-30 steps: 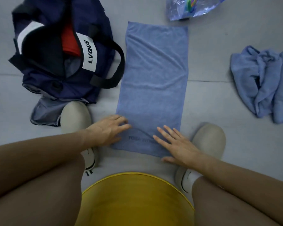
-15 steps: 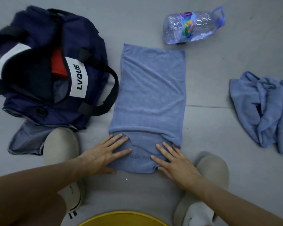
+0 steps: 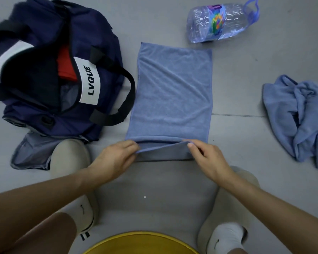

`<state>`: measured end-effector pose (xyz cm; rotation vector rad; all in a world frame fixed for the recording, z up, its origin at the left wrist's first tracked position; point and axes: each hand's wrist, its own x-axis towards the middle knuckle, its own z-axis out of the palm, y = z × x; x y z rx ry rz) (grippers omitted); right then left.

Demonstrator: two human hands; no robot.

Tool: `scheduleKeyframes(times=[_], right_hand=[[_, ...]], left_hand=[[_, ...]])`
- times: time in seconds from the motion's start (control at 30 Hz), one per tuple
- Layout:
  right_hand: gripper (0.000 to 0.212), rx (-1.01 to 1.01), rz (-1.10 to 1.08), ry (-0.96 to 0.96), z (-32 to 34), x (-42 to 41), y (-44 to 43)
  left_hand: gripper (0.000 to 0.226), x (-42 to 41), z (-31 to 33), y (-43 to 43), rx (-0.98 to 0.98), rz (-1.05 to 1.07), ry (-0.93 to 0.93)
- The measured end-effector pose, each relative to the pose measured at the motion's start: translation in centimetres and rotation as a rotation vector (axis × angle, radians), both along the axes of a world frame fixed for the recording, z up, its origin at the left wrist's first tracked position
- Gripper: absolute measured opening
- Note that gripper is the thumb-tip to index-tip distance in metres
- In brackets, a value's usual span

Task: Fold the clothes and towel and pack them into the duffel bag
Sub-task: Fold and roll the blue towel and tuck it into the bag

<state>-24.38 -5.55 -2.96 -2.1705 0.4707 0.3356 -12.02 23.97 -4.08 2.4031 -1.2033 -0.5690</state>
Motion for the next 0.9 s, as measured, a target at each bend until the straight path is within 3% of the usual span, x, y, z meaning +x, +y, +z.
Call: scheduleKeyframes(times=[0.1, 0.2, 0.33, 0.5, 0.6, 0.83, 0.9], right_hand=[[0.018, -0.049, 0.000, 0.000, 0.7, 1.3, -1.4], [0.026, -0.106, -0.005, 0.017, 1.7, 3.1, -2.9], [0.024, -0.158, -0.094, -0.041, 3.1, 6.1, -5.4], [0.009, -0.158, -0.262, -0.153, 2.9, 10.7, -8.8], [0.007, -0.150, -0.298, -0.186, 1.8, 14.3, -10.7], [0.040, -0.184, -0.369, -0.131, 0.6, 22.3, -14.5], [0.041, -0.195, -0.404, -0.113, 0.5, 24.2, -15.1]], left_hand=[[0.034, 2.3, 1.9, -1.3, -0.044, 0.207, 0.050], [0.019, 5.4, 3.8, -3.0, -0.090, 0.316, 0.138], [0.015, 10.5, 6.3, -5.7, -0.074, 0.315, 0.151], [0.006, 16.5, 7.0, -9.2, -0.004, 0.276, 0.013], [0.009, 19.7, 5.6, -11.1, -0.046, 0.377, -0.016], [0.023, 25.1, 2.1, -15.1, -0.061, 0.534, -0.018], [0.023, 26.7, 1.6, -16.1, -0.058, 0.565, -0.021]])
